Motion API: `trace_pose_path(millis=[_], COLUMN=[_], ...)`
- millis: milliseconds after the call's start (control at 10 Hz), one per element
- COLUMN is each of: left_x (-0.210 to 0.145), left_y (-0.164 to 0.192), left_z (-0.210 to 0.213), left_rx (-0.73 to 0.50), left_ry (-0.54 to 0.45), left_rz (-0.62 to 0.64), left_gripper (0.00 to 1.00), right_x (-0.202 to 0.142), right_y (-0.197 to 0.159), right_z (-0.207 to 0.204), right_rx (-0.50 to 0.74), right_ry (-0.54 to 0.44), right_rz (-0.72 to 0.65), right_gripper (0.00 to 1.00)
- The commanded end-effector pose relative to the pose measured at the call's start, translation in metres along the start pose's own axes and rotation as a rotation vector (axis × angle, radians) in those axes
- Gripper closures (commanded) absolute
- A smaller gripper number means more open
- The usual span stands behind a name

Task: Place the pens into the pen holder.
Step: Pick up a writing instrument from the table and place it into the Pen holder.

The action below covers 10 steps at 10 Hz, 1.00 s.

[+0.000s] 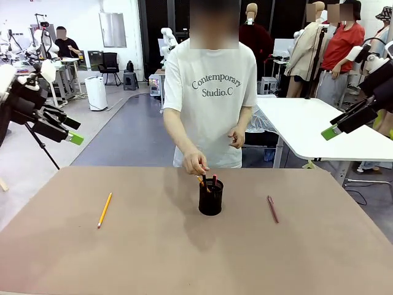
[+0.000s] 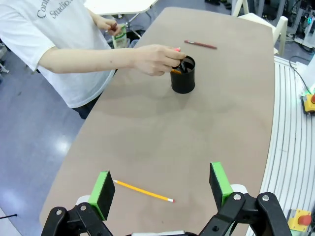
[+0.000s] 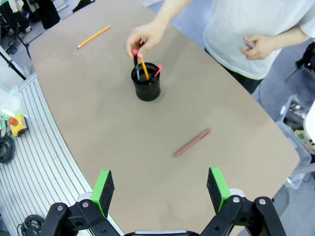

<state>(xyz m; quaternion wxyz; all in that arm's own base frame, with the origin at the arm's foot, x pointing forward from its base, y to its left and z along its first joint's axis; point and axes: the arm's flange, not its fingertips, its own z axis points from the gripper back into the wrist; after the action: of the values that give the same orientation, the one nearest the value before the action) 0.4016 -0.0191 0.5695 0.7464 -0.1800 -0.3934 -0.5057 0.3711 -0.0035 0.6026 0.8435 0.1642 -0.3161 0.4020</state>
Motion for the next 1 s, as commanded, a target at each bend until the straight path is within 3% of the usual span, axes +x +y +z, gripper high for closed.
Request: trace_pose_path(millis=[0, 900], left_x=[0.0001, 0.0001], left_y=[0.0017, 0.0017], left_z=[0.0021, 0.0021], left_rx=[-0.002, -0.002], left_ry=[0.003, 0.003], left_rz=[0.003, 0.003], left_gripper=[0.0, 0.0], right_x=[0.0009, 0.0009], right_y=[0.0006, 0.0006], right_z=[0.0007, 0.0007], right_rx=[0.008, 0.008], right_ry=[-0.012, -0.012], right_rz=[0.003, 0.003], right_gripper=[0.0, 0.0])
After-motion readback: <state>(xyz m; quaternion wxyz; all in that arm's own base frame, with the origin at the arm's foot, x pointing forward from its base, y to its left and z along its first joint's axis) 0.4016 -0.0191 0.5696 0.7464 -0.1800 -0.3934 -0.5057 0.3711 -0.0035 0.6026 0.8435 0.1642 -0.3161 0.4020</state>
